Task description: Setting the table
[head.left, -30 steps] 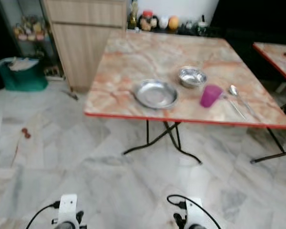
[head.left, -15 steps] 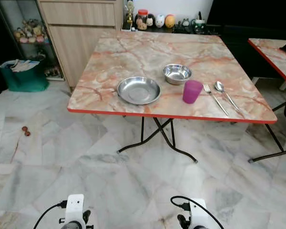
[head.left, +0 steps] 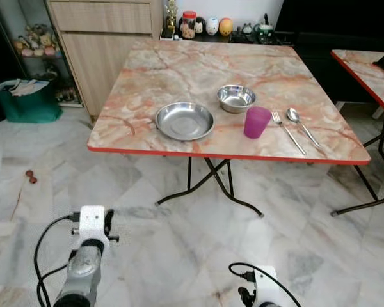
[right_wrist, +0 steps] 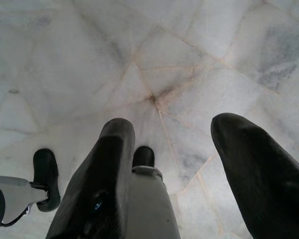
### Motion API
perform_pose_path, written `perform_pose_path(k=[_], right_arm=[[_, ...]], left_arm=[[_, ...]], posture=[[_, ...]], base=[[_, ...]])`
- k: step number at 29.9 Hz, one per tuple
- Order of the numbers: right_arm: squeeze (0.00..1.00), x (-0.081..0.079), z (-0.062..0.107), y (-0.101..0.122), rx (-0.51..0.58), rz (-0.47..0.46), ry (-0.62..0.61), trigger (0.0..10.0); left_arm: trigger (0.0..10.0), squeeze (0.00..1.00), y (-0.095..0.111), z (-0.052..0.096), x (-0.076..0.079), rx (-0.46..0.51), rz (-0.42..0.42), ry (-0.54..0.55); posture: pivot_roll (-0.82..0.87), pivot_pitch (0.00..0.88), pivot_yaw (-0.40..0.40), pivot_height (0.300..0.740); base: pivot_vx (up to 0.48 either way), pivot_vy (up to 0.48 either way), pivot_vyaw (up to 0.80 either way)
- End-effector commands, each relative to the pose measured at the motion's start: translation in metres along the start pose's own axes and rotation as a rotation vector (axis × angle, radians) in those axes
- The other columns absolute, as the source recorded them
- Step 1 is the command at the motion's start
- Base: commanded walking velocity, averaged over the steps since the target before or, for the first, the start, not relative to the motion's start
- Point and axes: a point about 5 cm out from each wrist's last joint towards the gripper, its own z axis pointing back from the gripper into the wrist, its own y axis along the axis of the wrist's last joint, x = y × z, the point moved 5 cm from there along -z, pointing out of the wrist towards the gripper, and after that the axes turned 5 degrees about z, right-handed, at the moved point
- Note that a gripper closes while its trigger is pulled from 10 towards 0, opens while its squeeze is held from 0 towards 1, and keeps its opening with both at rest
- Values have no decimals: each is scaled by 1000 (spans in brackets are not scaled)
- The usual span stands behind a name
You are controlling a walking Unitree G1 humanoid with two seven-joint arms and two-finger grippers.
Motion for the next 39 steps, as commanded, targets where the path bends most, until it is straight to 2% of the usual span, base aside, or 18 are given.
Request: perform_pose_path(k=[1, 2, 5, 6, 8, 10, 18, 19, 20, 21, 22, 35, 36, 39], right_arm=[[0, 2, 0, 2, 14, -4, -9, 10000], [0, 2, 0, 2, 14, -4, -9, 10000], [0, 2, 0, 3, 16, 3, -8, 10000], [0, 2, 0, 3, 16, 8, -6, 10000], [0, 2, 0, 3, 16, 8, -6, 10000], [0, 2, 0, 4, 19, 9, -5, 10000], [0, 2, 0, 5, 23, 1, -12, 10000], [0, 2, 0, 5, 23, 0, -12, 10000], [0, 2, 0, 5, 22, 2, -13, 10000], [0, 2, 0, 5, 22, 2, -13, 10000], [0, 2, 0, 5, 20, 5, -12, 10000], [0, 2, 0, 4, 18, 11, -8, 10000], [0, 1, 0, 4, 18, 12, -8, 10000], [0, 1, 0, 4, 16, 14, -7, 10000]], left_arm=[[10000, 0, 15, 7, 9, 81, -5, -27], [10000, 0, 15, 7, 9, 81, -5, -27], [10000, 0, 41, 10, 16, 182, 23, -31], [10000, 0, 56, 8, 21, 230, 42, -45], [10000, 0, 60, 7, 23, 242, 52, -48], [10000, 0, 79, 1, 37, 284, 65, -102], [10000, 0, 97, -7, 43, 292, 80, -124], [10000, 294, 98, -7, 43, 292, 81, -126], [10000, 686, 98, -6, 43, 290, 60, -123], [10000, 686, 98, -6, 43, 290, 60, -123], [10000, 1000, 95, -6, 43, 277, 46, -122], [10000, 1000, 93, -4, 50, 250, 62, -134], [10000, 0, 93, -4, 50, 251, 64, -135], [10000, 0, 95, -5, 52, 250, 52, -146]], posture=[[92, 0, -67, 740], [92, 0, -67, 740], [102, 2, -72, 740], [102, 7, -73, 740], [101, 7, -73, 740], [98, 5, -70, 740], [87, 1, -65, 740], [90, 1, -67, 740], [90, 1, -67, 740], [90, 1, -67, 740], [94, 0, -68, 740], [93, 0, -67, 740], [92, 0, -65, 740], [95, 0, -66, 740]], base=[[0, 0, 0], [0, 0, 0], [0, 0, 0], [0, 0, 0], [0, 0, 0], [0, 0, 0], [0, 0, 0], [0, 0, 0], [0, 0, 0], [0, 0, 0], [0, 0, 0], [0, 0, 0], [0, 0, 0], [0, 0, 0]])
